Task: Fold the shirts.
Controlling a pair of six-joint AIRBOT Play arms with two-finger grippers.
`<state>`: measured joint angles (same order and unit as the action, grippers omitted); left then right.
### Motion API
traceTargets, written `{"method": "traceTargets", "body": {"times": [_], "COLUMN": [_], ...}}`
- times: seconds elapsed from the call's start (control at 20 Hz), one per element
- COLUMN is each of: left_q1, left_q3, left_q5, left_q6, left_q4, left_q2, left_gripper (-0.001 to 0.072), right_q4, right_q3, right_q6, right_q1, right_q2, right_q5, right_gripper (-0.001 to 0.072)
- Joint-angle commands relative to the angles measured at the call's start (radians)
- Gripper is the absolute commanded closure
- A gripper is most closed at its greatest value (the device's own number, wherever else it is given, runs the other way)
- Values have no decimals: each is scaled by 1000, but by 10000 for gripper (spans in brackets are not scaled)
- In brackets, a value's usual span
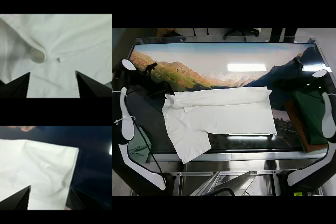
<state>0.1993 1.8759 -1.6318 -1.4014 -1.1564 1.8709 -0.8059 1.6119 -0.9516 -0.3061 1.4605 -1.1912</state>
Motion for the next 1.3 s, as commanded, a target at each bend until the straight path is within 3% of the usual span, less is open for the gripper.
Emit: {"method": "traceTargets", "body": {"times": [0.0,0.15,0.4,0.6,0.75,0.85,0.9,0.95,1.0,1.05,1.1,1.25], "left_q1": [39,97,215,213,167,138,126,113,102,89,82,74], "left_q3": [-163,-612,-1224,-1427,-1465,-1453,-1437,-1410,-1379,-1342,-1309,-1249], "left_q5": [-68,8,170,361,490,539,553,559,548,518,483,422], "left_q6": [-41,-40,-19,23,25,75,108,140,161,172,189,189], "left_q4": [-3,-3,9,111,118,193,240,278,296,291,292,288], "left_q2": [-154,-401,-705,-793,-768,-711,-677,-640,-608,-578,-557,-539], "left_gripper": [80,80,80,81,81,81,108,205,364,605,692,692], "right_q4": [-88,-89,-89,-89,-89,-89,-90,-90,-91,-93,-103,-118], "right_q3": [-31,-156,-423,-496,-501,-502,-504,-510,-522,-537,-558,-623], "right_q6": [-79,-101,-115,-109,-104,-96,-96,-96,-96,-96,-97,-97], "right_q1": [-68,-161,-243,-241,-241,-241,-241,-241,-241,-241,-241,-240], "right_q2": [-115,-188,-252,-251,-251,-251,-251,-251,-251,-251,-252,-252], "right_q5": [-106,-188,-157,-148,-149,-150,-155,-161,-171,-185,-194,-190], "right_gripper": [238,241,241,240,240,240,240,240,239,239,239,239]}}
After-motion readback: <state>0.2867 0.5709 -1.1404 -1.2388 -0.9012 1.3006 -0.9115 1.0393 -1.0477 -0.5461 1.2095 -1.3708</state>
